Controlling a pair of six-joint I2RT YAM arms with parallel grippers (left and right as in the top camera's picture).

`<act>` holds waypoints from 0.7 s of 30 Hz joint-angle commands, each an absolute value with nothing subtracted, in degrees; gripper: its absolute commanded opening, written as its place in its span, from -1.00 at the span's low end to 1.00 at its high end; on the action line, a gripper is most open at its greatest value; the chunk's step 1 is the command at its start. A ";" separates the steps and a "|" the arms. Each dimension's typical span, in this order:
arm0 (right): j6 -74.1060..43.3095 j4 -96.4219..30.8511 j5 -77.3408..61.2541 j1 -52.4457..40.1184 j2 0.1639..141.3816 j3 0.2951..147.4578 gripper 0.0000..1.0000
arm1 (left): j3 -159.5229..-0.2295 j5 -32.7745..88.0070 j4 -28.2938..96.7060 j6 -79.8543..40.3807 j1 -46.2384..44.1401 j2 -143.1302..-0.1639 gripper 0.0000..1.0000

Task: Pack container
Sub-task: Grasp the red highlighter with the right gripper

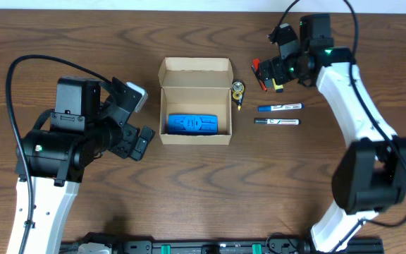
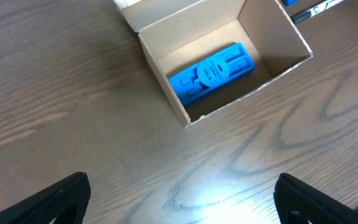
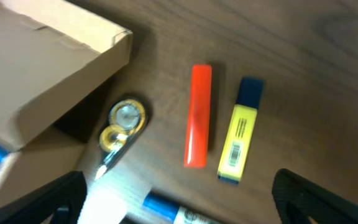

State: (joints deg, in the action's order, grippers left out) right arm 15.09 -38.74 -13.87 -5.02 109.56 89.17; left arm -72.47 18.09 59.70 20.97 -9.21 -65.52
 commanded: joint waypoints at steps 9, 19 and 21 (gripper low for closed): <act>15.25 -30.35 -13.32 -6.31 119.92 89.08 0.75 | -73.12 18.92 59.81 20.56 -8.93 -65.52 0.90; 15.25 -25.28 -11.55 -7.49 124.84 89.08 0.52 | -73.12 18.90 59.81 20.56 -8.93 -65.52 0.90; 15.22 -24.40 -11.46 -7.62 125.54 89.08 0.46 | -73.12 18.92 59.81 20.56 -8.93 -65.52 0.90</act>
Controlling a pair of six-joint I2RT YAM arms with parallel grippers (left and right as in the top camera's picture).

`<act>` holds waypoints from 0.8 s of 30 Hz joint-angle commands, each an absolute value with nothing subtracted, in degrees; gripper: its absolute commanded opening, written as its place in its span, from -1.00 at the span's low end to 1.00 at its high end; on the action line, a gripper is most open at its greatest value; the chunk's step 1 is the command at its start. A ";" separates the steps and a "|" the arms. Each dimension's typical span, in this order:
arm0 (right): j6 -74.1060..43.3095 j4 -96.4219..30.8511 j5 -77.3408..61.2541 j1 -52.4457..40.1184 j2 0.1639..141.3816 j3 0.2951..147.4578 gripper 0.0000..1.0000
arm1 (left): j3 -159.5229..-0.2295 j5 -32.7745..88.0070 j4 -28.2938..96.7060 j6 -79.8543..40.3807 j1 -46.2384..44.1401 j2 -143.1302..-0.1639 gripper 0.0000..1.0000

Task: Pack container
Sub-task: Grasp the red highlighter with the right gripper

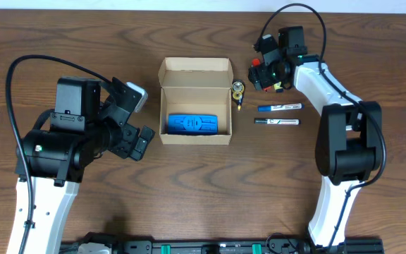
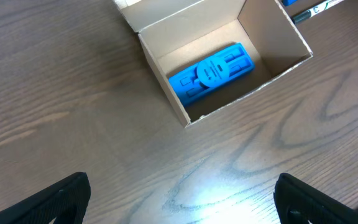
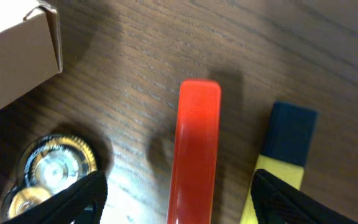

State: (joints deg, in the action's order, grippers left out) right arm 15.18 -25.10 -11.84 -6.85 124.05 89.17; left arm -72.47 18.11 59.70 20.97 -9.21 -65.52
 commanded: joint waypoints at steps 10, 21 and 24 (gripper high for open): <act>14.72 -21.78 -10.63 -7.60 128.20 89.08 0.16 | -73.12 18.92 59.81 20.56 -8.91 -65.52 0.90; 13.52 -21.63 -10.15 -7.57 130.45 89.08 -0.24 | -73.12 18.92 59.81 20.56 -8.93 -65.52 0.91; 12.19 -21.41 -8.78 -7.57 130.45 89.08 -0.46 | -73.12 18.90 59.81 20.56 -8.91 -65.52 0.90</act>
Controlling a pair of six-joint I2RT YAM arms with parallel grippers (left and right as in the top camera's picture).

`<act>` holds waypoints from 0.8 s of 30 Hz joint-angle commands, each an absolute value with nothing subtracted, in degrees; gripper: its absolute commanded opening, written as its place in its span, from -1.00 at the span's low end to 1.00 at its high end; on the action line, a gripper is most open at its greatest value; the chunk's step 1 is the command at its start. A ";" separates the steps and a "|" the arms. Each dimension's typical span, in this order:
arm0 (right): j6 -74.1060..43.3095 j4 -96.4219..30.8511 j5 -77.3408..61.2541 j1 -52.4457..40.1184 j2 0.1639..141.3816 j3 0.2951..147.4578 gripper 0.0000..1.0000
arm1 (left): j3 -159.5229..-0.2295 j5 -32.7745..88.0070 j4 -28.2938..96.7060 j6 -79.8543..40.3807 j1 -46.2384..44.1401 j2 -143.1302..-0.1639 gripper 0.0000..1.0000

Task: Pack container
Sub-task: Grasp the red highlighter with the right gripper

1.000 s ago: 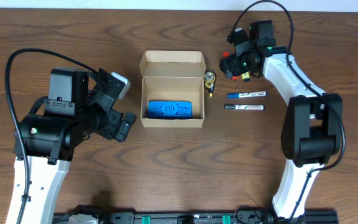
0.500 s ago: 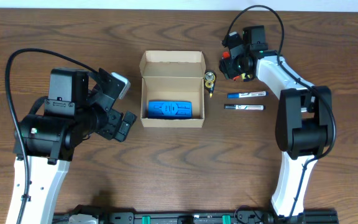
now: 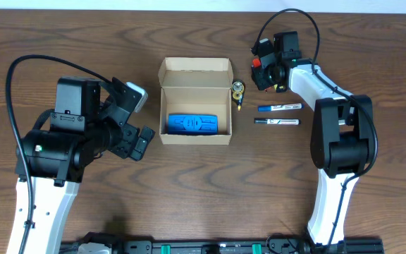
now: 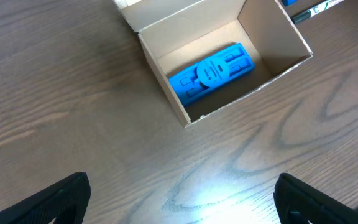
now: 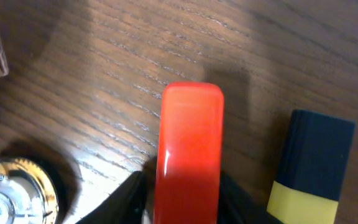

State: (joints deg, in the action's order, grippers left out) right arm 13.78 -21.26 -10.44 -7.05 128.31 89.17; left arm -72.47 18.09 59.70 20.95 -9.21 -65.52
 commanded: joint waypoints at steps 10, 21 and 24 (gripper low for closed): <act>4.75 -22.61 -9.45 -7.60 126.69 89.14 -0.86 | -73.12 18.90 59.81 20.56 -8.93 -65.52 0.91; 4.34 -29.02 -9.65 -10.09 110.96 89.14 -0.93 | -73.12 18.90 59.81 20.56 -8.93 -65.52 0.91; 4.36 -30.00 -9.65 -12.60 106.41 89.14 -0.96 | -73.12 18.90 59.81 20.56 -8.91 -65.52 0.90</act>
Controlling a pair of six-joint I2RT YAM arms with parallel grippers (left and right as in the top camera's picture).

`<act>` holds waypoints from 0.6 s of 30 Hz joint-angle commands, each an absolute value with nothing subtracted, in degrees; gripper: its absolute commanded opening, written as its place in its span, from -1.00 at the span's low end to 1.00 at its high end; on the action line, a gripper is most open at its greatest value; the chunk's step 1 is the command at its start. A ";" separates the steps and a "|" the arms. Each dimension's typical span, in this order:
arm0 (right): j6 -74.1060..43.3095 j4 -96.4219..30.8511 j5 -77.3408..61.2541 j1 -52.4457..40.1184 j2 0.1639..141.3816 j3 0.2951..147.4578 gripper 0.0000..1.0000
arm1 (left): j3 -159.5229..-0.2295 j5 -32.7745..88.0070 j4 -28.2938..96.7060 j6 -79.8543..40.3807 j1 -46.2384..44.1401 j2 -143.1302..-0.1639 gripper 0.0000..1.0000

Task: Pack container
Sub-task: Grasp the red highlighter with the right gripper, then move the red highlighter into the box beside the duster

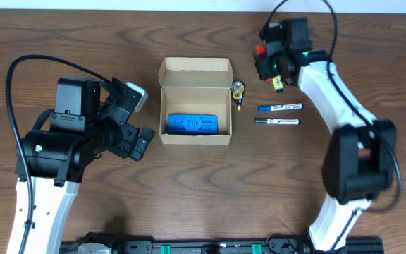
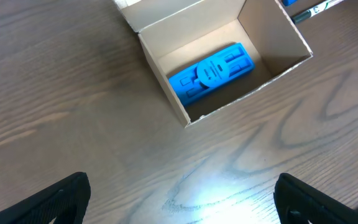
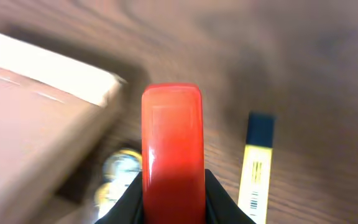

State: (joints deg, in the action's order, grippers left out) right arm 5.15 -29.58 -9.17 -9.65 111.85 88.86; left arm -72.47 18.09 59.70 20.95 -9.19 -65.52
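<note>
An open cardboard box sits mid-table with a blue block inside, also seen as the blue block in the left wrist view. My right gripper is shut on a red marker, held clear of the table to the right of the box's back edge; overhead the right gripper shows the red marker sticking out. My left gripper is open, to the left of the box, with nothing between its fingers.
A yellow highlighter with a dark cap lies on the table beside the red marker. A gold tape dispenser sits by the box's right wall. Two whiteboard markers lie parallel to its right.
My right gripper, closing round the red marker on the table, is now shut on it and has lifted it; the yellow highlighter stays on the table. The left arm has not moved.
My right gripper was open above the red marker and yellow highlighter. Then it stood lower with its fingers either side of the red marker, then tight against it. Now it holds the marker raised. The left gripper stayed open by the box throughout.
</note>
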 commanded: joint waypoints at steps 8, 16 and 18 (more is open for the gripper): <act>10.09 -30.09 -9.65 -23.09 100.73 89.14 -0.97 | -73.12 18.92 59.81 20.56 -8.93 -65.52 0.90; 23.18 -31.75 -9.65 -31.38 102.50 89.12 -0.97 | -73.12 18.92 59.81 20.56 -8.93 -65.52 0.91; 28.58 -32.27 -9.69 -32.42 103.44 89.12 -0.98 | -73.12 18.90 59.81 20.56 -8.93 -65.52 0.90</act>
State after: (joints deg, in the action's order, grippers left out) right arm 18.98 -32.08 -9.45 -31.27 101.86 88.86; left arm -72.47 18.09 59.70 20.95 -9.21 -65.52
